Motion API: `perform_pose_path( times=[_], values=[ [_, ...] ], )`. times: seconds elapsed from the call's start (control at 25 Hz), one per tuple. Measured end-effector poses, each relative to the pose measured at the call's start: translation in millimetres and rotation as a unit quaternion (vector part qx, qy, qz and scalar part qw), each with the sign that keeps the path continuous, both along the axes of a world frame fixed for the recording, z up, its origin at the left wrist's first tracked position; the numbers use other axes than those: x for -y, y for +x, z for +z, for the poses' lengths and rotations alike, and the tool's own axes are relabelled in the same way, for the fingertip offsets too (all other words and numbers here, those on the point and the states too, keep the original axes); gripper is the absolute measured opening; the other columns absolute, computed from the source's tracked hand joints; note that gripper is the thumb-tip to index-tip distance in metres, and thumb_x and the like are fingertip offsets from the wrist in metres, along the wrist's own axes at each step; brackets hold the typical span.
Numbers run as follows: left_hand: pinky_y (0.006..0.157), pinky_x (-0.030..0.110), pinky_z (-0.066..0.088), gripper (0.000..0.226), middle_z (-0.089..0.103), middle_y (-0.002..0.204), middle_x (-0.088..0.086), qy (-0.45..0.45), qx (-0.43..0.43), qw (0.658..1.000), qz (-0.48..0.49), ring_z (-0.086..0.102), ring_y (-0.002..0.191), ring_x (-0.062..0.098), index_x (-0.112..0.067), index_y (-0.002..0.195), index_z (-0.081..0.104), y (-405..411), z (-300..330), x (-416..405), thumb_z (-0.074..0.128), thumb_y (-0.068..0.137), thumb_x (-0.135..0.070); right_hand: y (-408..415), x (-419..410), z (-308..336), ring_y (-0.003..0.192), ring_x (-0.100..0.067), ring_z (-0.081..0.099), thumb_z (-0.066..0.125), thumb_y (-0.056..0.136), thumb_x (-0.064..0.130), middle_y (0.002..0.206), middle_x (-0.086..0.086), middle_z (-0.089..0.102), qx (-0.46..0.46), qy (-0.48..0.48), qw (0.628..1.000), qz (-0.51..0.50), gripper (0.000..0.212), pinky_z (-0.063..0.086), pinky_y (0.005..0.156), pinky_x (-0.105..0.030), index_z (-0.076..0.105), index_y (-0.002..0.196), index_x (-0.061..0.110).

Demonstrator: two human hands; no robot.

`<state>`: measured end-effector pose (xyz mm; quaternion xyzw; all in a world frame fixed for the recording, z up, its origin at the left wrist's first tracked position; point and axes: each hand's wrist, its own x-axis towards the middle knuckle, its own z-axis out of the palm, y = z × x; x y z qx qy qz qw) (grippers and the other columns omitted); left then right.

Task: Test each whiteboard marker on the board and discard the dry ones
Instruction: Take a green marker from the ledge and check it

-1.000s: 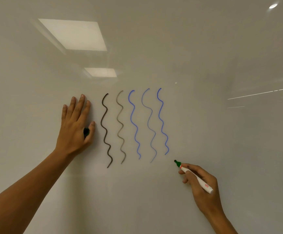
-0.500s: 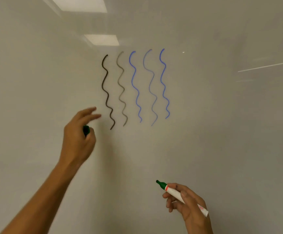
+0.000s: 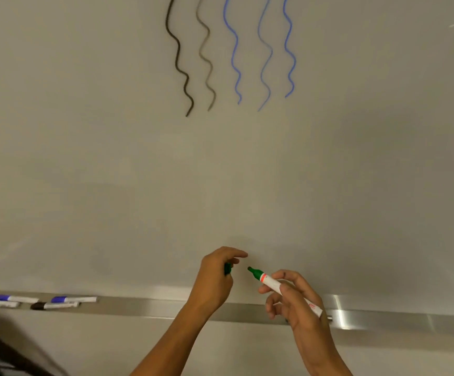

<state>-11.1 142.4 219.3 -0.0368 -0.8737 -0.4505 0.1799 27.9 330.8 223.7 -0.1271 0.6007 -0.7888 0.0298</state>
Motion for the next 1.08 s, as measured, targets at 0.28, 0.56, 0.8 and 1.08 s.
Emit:
perform_pose_path(
  times=[0.28, 0.56, 0.8, 1.08],
  values=[
    [0.086, 0.001, 0.042, 0.060, 0.065, 0.121, 0.000, -0.043, 0.046, 0.997, -0.045, 0.057, 0.098, 0.002, -0.015, 0.122, 0.066, 13, -23, -33, 0.047, 0.081, 0.025, 17, -18, -17, 0.070, -0.024, 0.063, 0.068, 0.072, 0.045, 0.094, -0.017, 0.076, 0.019, 0.059, 0.998, 0.002, 0.046, 0.052, 0.062, -0.032, 0.071, 0.101, 0.009],
    [0.095, 0.011, 0.046, 0.065, 0.066, 0.120, 0.000, -0.080, 0.056, 0.985, -0.144, 0.061, 0.108, 0.008, -0.018, 0.124, 0.065, 19, -36, -49, 0.050, 0.077, 0.024, 26, -40, -27, 0.066, -0.021, 0.059, 0.073, 0.071, 0.037, 0.079, -0.016, 0.069, 0.052, 0.057, 0.996, -0.039, 0.027, 0.053, 0.062, -0.034, 0.080, 0.089, 0.018],
    [0.095, 0.010, 0.046, 0.067, 0.067, 0.118, -0.004, -0.060, 0.069, 0.982, -0.163, 0.062, 0.107, 0.004, -0.020, 0.122, 0.065, 22, -42, -68, 0.048, 0.077, 0.026, 32, -61, -33, 0.064, -0.023, 0.060, 0.079, 0.076, 0.027, 0.081, -0.017, 0.071, 0.076, 0.063, 0.992, -0.079, 0.015, 0.054, 0.062, -0.037, 0.079, 0.087, 0.018],
    [0.093, 0.003, 0.039, 0.061, 0.067, 0.119, -0.003, -0.089, 0.066, 0.977, -0.184, 0.060, 0.106, 0.003, -0.020, 0.123, 0.065, 19, -51, -92, 0.054, 0.080, 0.022, 39, -84, -44, 0.067, -0.020, 0.063, 0.080, 0.084, 0.015, 0.080, -0.008, 0.072, 0.089, 0.107, 0.984, -0.108, 0.009, 0.054, 0.059, -0.034, 0.080, 0.092, 0.016]
  ],
)
